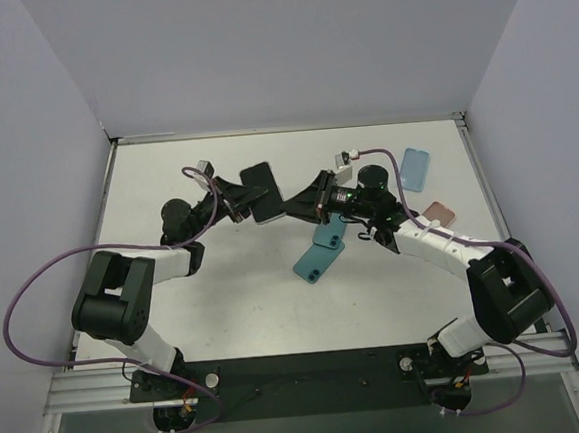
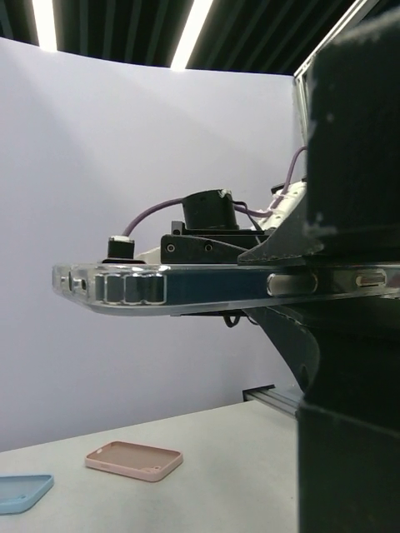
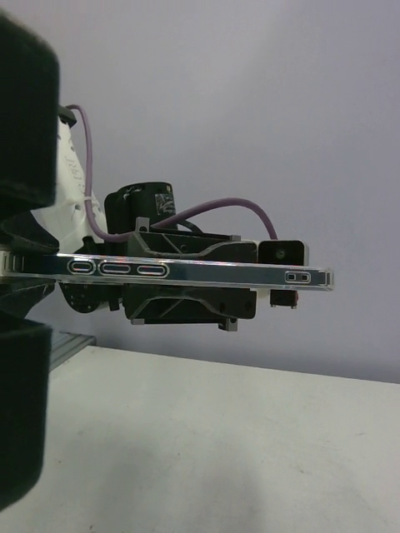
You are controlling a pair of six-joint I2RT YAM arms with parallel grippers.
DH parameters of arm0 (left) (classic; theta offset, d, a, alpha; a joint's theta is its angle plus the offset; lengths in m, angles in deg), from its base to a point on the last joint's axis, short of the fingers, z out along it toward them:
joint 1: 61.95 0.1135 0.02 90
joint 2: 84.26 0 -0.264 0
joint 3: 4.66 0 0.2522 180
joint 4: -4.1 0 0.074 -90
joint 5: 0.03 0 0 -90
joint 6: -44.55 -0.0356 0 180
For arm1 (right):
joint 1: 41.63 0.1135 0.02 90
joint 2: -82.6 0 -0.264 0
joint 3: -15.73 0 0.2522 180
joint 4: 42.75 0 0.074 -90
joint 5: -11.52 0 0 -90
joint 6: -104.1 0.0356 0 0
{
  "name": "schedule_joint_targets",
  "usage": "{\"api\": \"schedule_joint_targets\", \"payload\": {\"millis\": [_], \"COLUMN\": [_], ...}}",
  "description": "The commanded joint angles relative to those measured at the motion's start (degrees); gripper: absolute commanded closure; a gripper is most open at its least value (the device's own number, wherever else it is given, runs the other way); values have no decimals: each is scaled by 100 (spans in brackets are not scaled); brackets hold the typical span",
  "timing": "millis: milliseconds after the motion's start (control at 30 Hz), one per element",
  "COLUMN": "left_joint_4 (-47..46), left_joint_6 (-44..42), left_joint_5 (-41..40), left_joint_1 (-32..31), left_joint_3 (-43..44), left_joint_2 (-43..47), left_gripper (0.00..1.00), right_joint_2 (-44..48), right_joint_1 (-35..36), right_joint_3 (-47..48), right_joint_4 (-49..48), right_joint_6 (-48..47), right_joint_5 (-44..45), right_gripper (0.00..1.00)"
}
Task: Take the phone out of the phone case
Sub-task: Remove the phone case from the phone.
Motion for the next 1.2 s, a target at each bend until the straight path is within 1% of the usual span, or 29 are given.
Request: {"api": "schedule_joint_targets", "payload": {"millis": [0,33,67,167,233,267,367,500,600,667,767,833,1167], "left_joint_4": [-1360,-1553,-1972,-2441,-2443,-2443,-2451,-2372,-2127,-2021,-2056,-2099,-2073], "left_joint_6": [166,341,439,659,616,589,580,580,493,484,562,633,747], "left_joint_5": [-206,-372,-452,-716,-743,-752,-831,-945,-972,-1042,-1208,-1288,-1604], "left_joint_1": [-52,-52,-52,-60,-69,-78,-60,-69,-69,-69,-78,-78,-69], "left_joint_3": [91,91,117,258,354,433,600,960,1189,1251,1330,1418,1805], "left_joint_2": [117,90,72,2,63,116,318,651,889,1038,1153,1188,1557], "left_gripper": [100,100,100,100,100,100,100,100,100,100,100,100,100], "right_joint_2": [-122,-157,-218,-376,-543,-709,-930,-1027,-1106,-1203,-1519,-1677,-1924], "right_joint_1": [41,33,33,67,111,120,199,313,428,480,586,683,903], "right_joint_3": [-153,-180,-198,-215,-181,-172,-136,30,180,206,250,312,769], "right_joint_4": [-2141,-2361,-2737,-3302,-3653,-4047,-4525,-4482,-4446,-4612,-5209,-5386,-5387], "right_joint_6": [1110,1486,1629,2340,2709,3085,3527,3608,3634,3721,4081,4205,4284], "right_joint_5": [14,67,128,409,628,699,998,1086,1139,1227,1543,1702,1878], "right_gripper": [100,100,100,100,100,100,100,100,100,100,100,100,100]}}
